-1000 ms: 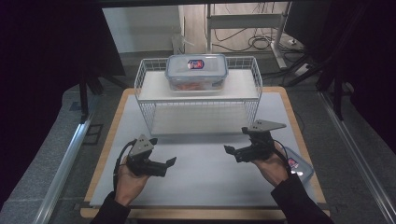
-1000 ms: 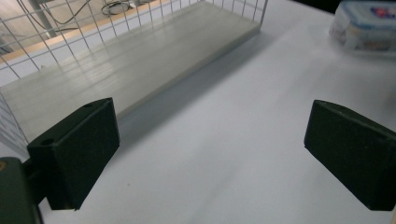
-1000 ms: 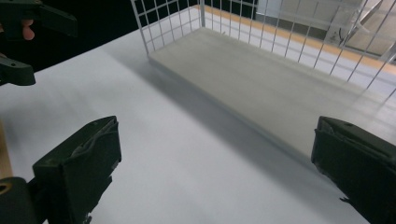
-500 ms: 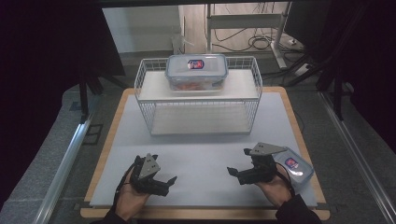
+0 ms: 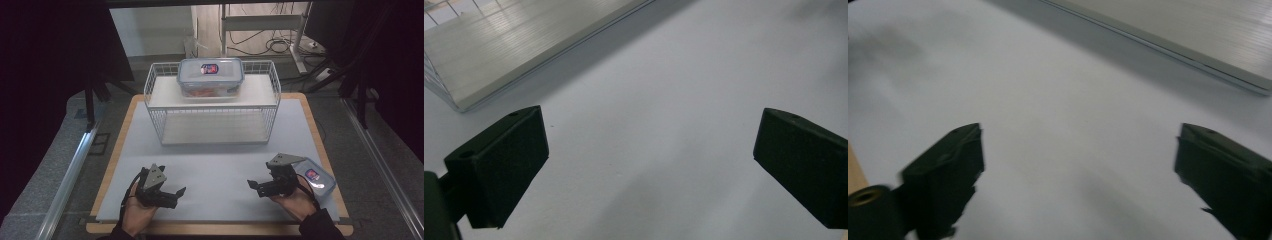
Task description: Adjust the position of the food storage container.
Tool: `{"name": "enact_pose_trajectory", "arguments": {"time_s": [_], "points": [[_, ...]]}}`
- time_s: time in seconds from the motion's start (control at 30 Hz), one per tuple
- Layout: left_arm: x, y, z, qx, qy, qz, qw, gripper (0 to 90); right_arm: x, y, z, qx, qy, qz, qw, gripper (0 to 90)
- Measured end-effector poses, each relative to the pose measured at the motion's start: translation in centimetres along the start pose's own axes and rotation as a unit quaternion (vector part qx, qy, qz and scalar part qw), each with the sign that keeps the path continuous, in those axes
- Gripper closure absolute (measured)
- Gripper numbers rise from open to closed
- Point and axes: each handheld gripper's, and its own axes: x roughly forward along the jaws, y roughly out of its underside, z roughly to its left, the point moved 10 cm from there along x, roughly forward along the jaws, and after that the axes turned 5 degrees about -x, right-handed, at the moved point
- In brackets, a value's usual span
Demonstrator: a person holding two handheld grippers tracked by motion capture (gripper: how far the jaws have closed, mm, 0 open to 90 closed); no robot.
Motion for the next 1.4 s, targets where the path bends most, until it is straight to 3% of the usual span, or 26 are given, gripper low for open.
{"name": "enact_pose_trajectory", "arguments": {"time_s": [0.07,0.2,0.27,0.43,0.57,0.67,0.8,0.9,1.03,1.13,1.27,1.33,1.4], "points": [[0.0,0.0,0.0,0.002,-0.001,0.001,1.0000,1.1,-0.5,0.0,-0.3,0.006,0.007,0.002,1.0000,22.0],[0.1,0.1,0.0,0.004,-0.002,0.005,1.0000,1.2,-1.7,0.3,-1.4,0.015,0.011,0.011,0.9998,54.0],[0.1,0.1,0.0,0.003,-0.002,0.004,1.0000,1.3,-2.6,0.8,-2.4,0.016,0.023,0.010,0.9996,66.3],[0.2,0.2,0.1,0.001,-0.001,0.006,1.0000,1.4,-5.3,2.0,-5.1,0.033,0.059,0.005,0.9977,87.6],[0.2,0.2,0.1,0.000,0.001,0.007,1.0000,1.4,-6.9,3.1,-7.3,0.057,0.092,0.003,0.9941,89.6],[0.2,0.4,0.1,0.002,0.001,0.012,0.9999,1.5,-8.6,4.0,-9.4,0.080,0.128,-0.005,0.9886,89.7],[0.3,0.4,0.2,0.000,0.001,0.013,0.9999,1.6,-11.0,5.7,-12.2,0.109,0.176,-0.010,0.9782,89.7],[0.4,0.5,0.2,-0.001,0.002,0.015,0.9999,1.6,-12.6,7.6,-14.3,0.133,0.213,-0.006,0.9679,89.7],[0.5,0.5,0.1,-0.002,0.005,0.017,0.9998,1.9,-13.9,10.2,-16.2,0.166,0.237,0.010,0.9572,89.7],[0.6,0.6,0.1,-0.001,0.005,0.020,0.9998,2.0,-13.9,11.6,-16.5,0.184,0.236,0.027,0.9536,89.7],[0.6,0.6,0.1,0.000,0.005,0.021,0.9998,2.1,-13.2,12.5,-15.8,0.189,0.217,0.053,0.9561,89.7],[0.6,0.6,0.0,0.000,0.005,0.021,0.9998,2.2,-12.8,12.7,-15.6,0.187,0.221,0.065,0.9549,89.6],[0.7,0.6,0.0,-0.001,0.006,0.022,0.9997,2.2,-12.5,12.6,-15.3,0.193,0.213,0.064,0.9558,89.7]]}}
